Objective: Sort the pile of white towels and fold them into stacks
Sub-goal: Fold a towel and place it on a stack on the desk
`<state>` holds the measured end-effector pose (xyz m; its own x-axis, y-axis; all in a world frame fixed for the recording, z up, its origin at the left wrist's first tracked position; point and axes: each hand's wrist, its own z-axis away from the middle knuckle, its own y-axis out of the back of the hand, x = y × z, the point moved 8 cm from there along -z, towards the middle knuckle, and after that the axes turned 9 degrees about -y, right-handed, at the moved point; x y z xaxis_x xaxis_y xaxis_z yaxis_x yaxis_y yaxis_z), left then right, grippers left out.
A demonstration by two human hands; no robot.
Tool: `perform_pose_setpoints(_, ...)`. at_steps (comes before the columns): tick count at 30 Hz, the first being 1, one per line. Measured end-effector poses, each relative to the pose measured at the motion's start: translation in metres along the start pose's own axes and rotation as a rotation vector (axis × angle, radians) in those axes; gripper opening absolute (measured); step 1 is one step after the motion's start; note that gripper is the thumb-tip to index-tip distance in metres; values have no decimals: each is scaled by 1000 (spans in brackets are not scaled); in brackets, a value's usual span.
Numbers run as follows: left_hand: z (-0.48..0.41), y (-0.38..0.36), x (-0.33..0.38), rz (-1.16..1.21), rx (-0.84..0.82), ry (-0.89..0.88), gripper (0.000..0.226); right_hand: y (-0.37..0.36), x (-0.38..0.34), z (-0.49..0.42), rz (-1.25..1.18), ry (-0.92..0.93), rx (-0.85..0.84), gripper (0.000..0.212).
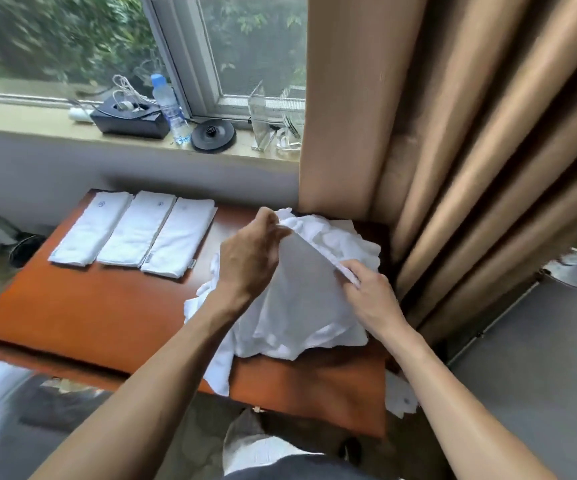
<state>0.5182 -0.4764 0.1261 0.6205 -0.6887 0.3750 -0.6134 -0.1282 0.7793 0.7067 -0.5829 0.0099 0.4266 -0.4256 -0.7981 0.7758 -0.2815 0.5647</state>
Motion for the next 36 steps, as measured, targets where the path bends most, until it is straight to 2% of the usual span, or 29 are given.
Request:
perform_pose_setpoints(3,14,1,17,130,44,108,26,36,7,10,-41,9,22,11)
perform_pose_setpoints(5,18,4,28,128,68,149,30,56,4,12,-121,16,36,5)
perform_pose_setpoints(8,19,1,40,192,82,229,26,87,-2,16,-183,53,92,13)
perform_pose_setpoints(13,25,-37,68,654,-13,384,12,105,-6,15,-227,25,69,9)
perform_pose_setpoints(16,34,-53,96,755,-89,278,17,105,-4,19,-239,28,80,6)
perform_pose_setpoints(19,36,-69,115,739,-220,163,17,105,0,18,-337,9,39,3)
perform_pose_setpoints(23,36,-83,121,830,-351,205,31,96,-2,22,-345,49,-103,17)
perform_pose_setpoints(27,34,-89,120,885,-405,198,42,99,9,27,-369,51,-107,38)
perform_pose_setpoints(34,23,-99,118,873,-407,133,5,112,12,33,-430,57,5,16)
perform_pose_setpoints(36,18,-99,115,855,-379,126,10,111,6,35,-443,56,2,20)
